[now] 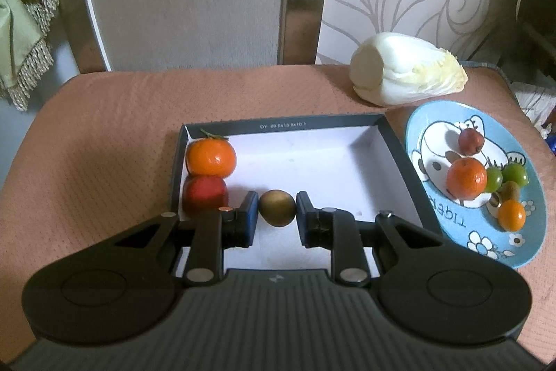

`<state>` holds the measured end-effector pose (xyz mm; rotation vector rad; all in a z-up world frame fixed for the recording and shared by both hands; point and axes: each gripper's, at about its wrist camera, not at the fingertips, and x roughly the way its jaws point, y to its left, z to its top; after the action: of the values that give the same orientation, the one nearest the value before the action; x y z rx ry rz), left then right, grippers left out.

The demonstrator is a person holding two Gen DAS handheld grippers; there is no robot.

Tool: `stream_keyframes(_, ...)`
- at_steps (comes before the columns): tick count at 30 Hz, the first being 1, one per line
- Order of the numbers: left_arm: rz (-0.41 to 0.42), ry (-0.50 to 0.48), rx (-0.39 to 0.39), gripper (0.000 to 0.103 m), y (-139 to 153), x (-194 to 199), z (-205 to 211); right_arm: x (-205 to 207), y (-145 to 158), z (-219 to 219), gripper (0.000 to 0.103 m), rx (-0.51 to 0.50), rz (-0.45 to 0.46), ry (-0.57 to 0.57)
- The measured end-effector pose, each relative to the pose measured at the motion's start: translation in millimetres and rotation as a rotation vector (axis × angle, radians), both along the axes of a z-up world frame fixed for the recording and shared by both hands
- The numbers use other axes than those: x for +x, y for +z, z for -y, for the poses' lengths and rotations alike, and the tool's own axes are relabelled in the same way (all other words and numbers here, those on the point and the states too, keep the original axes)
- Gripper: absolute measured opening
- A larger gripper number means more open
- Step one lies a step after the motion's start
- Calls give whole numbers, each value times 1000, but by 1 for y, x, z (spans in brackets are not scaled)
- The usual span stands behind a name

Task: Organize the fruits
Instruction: 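Carry the brown fruit with the left tool over the plate while the right holds the tangerine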

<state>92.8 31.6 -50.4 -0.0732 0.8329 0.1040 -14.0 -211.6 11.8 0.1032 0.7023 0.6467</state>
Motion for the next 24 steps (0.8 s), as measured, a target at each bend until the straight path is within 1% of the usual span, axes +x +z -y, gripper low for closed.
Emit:
stream_keyframes(3, -7, -6, 9, 27, -1, 1, 3, -2, 0, 5, 37, 6, 5, -10)
stream_keyframes(10, 11, -40, 26, 27, 9, 4, 19, -3, -1, 19, 37, 31, -1, -52)
stream_keyframes(24, 28, -82, 10, 27, 20, 6, 44, -3, 0, 28, 37, 33, 2, -76)
